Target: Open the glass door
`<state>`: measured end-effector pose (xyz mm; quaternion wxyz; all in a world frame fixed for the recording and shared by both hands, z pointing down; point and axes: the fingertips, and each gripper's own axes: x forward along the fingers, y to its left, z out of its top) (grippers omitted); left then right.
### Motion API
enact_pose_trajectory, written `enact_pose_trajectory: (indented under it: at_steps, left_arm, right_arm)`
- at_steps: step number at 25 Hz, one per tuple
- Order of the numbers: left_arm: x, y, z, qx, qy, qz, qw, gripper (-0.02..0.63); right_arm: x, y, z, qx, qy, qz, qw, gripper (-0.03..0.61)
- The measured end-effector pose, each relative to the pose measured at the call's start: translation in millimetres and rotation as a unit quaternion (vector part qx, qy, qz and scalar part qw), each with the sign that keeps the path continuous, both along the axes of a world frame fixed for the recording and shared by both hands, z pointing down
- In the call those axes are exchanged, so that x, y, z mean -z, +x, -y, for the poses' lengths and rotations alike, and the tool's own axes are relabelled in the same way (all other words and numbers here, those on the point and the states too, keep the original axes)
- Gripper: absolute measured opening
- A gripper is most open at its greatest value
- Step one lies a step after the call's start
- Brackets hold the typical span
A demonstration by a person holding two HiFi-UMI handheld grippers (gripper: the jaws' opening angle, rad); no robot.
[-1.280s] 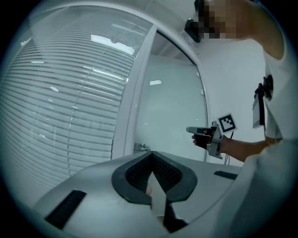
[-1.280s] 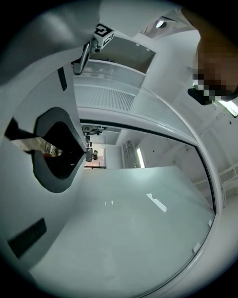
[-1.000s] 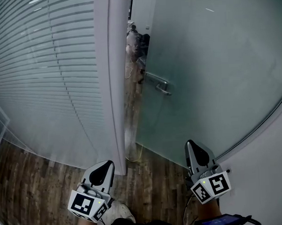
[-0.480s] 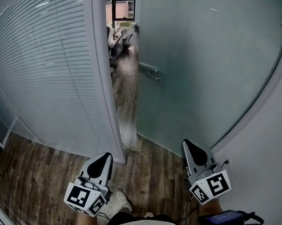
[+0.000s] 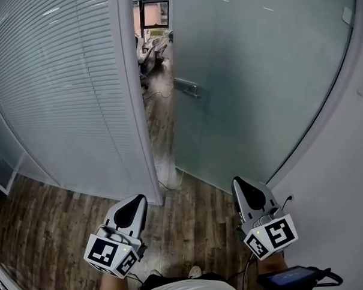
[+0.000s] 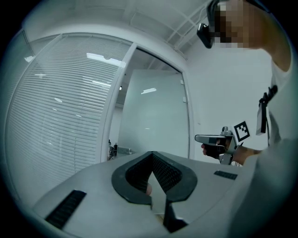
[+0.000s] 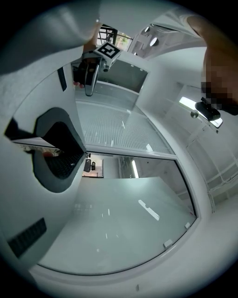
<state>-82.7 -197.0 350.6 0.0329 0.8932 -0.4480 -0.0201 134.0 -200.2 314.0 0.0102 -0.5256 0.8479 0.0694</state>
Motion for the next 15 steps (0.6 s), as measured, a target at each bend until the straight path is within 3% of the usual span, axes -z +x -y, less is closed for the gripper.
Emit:
enact_pose_trajectory:
  at_steps: [7, 15]
  left_arm:
    - [-5, -38, -12, -0.010, 0.005, 0.003, 0.9999, 0.000]
    - [7, -67, 2, -0.015, 0.001, -0.003, 0.9999, 0.000]
  right_arm:
    - [-7, -32, -12, -0.021, -0.002, 0.014, 1.000, 0.000]
    - [4, -64, 1, -0.027, -0.001, -0.002, 1.000, 0.000]
